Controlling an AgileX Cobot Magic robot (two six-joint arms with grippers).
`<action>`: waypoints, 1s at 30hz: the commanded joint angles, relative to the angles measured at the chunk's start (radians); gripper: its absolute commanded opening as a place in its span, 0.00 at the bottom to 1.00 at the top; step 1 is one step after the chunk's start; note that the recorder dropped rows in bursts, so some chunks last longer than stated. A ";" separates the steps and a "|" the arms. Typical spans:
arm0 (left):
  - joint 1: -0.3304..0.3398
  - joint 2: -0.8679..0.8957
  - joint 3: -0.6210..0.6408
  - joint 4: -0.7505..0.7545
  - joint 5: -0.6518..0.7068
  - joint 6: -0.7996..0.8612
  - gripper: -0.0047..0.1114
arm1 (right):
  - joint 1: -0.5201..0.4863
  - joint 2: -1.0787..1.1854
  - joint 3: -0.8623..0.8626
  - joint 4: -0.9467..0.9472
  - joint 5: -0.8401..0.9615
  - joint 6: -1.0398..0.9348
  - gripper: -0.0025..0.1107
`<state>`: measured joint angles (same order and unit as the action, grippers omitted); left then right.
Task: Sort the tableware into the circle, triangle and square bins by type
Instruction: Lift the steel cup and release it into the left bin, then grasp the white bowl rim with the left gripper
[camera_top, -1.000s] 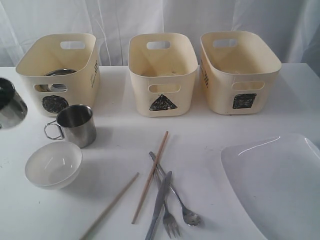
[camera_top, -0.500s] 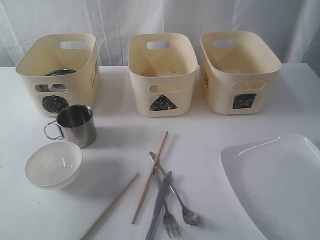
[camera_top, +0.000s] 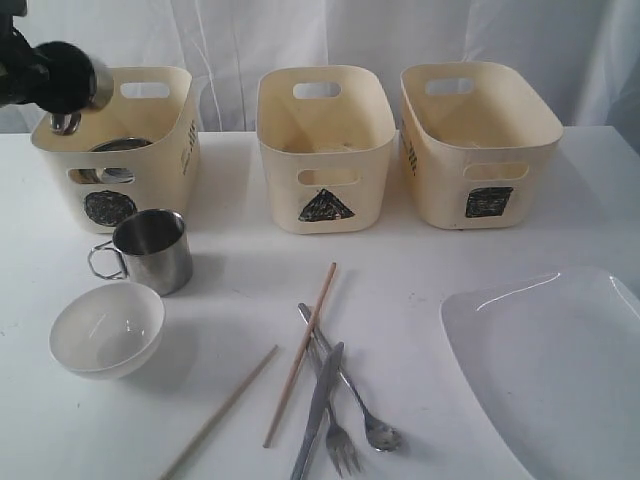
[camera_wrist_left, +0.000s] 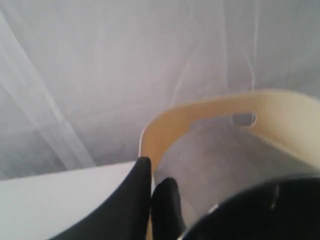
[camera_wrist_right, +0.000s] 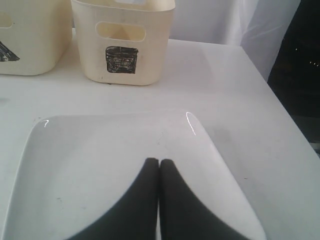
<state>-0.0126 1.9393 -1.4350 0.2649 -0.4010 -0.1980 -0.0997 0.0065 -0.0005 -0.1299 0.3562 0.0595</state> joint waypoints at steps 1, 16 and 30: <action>0.000 0.006 -0.062 0.109 0.135 -0.154 0.46 | 0.001 -0.007 0.000 -0.001 -0.005 0.001 0.02; 0.000 -0.191 -0.068 0.133 0.519 -0.348 0.51 | 0.001 -0.007 0.000 -0.001 -0.005 0.001 0.02; 0.000 -0.443 -0.033 -0.468 1.504 0.397 0.04 | 0.001 -0.007 0.000 -0.001 -0.005 0.001 0.02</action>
<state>-0.0126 1.5079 -1.4946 0.0079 0.8571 -0.0671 -0.0997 0.0065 -0.0005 -0.1299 0.3576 0.0595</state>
